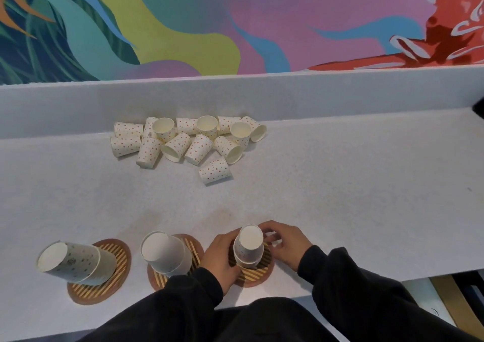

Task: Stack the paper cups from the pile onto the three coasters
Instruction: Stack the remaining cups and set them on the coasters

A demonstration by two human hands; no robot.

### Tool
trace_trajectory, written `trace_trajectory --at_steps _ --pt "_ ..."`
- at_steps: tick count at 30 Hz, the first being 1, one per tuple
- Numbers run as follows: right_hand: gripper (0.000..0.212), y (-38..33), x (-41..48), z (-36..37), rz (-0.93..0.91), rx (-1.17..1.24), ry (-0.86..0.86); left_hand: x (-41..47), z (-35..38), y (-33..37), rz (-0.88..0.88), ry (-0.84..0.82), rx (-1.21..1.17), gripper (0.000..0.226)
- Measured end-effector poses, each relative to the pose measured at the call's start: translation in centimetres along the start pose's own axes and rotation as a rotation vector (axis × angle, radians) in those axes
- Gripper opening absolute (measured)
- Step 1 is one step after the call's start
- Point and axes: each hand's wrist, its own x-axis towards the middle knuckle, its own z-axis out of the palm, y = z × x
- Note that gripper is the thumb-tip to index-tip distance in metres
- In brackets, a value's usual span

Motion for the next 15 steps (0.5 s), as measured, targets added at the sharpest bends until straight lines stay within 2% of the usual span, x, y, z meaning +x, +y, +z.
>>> trace_trajectory --at_steps 2,4,8,12,15 --pt "0.045 -0.3 1.1 -1.7 0.0 -0.091 0.027 -1.5 -1.6 1.8 0.042 0.084 -0.056 0.07" --pt "0.044 -1.1 2.6 -3.7 -0.016 -0.168 0.034 -3.4 -4.6 4.6 0.166 0.15 -0.123 0.062" --pt "0.043 -4.6 7.4 -6.7 -0.157 -0.334 -0.002 -5.8 -13.1 10.7 0.364 0.2 -0.177 0.045" --pt "0.054 -9.4 13.4 -6.6 -0.305 -0.503 0.007 -2.9 -19.9 12.4 0.329 0.229 -0.114 0.035" --pt "0.053 -12.6 17.9 -4.7 -0.346 -0.595 -0.013 1.8 -23.3 11.7 0.242 0.242 -0.005 0.029"
